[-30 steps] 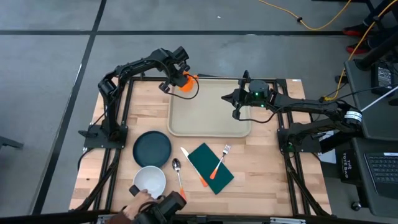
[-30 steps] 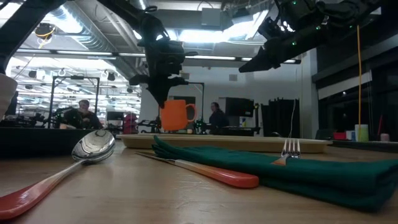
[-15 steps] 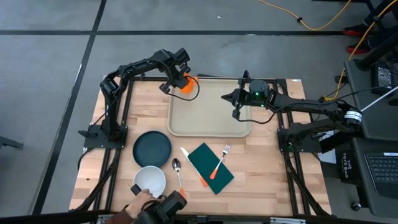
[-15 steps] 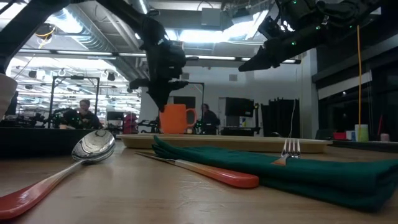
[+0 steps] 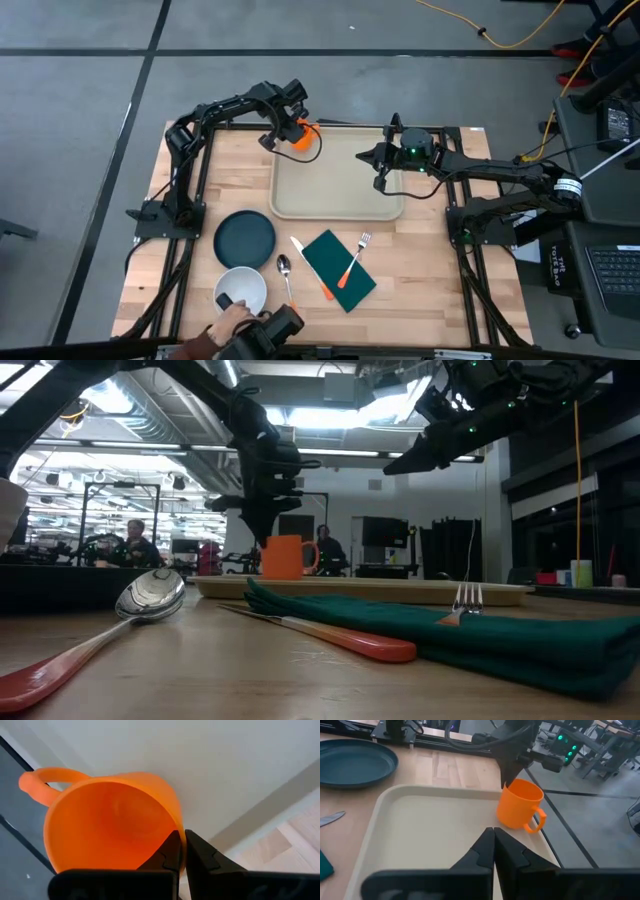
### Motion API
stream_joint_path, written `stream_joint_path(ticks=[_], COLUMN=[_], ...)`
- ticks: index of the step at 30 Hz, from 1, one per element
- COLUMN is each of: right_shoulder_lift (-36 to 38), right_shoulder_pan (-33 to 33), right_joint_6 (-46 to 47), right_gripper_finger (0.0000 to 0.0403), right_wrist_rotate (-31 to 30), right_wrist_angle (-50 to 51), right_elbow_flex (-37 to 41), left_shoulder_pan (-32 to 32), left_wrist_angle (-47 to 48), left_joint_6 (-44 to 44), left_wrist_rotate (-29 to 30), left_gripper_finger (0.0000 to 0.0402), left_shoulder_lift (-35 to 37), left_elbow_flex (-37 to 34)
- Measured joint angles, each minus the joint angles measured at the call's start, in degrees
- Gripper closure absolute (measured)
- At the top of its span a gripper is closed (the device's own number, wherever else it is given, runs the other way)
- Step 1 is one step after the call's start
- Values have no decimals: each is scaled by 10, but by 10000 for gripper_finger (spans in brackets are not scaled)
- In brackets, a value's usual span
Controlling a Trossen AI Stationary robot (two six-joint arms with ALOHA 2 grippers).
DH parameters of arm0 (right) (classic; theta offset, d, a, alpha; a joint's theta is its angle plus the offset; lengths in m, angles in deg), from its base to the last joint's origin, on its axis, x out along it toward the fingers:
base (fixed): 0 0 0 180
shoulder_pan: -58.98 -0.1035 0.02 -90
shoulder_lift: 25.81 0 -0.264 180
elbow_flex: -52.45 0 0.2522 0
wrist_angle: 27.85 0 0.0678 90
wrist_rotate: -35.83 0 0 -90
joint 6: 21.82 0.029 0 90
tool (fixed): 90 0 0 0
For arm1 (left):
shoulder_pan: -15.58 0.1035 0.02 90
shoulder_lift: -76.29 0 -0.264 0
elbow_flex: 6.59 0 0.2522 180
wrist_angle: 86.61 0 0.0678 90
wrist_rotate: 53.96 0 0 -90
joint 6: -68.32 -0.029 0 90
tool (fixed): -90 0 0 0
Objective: Set up tray
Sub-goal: Put the orange cup on the gray tray
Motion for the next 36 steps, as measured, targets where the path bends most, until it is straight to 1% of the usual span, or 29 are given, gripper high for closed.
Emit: stream_joint_path(ticks=[10,29,36], right_shoulder_lift=[0,0,0], right_shoulder_pan=[0,0,0], right_joint_6=[0,-1,-1], right_gripper_finger=[392,392,392], right_wrist_rotate=[0,0,0], right_wrist_angle=[0,0,1], right_elbow_flex=[0,0,0], left_shoulder_pan=[0,-2,-4], left_wrist_angle=[9,13,-4], left_joint_6=[-5,15,-8], left_wrist_rotate=[-11,-11,-10], left_gripper_finger=[400,395,397], left_shoulder_lift=[0,0,0], left_elbow_flex=[0,0,-11])
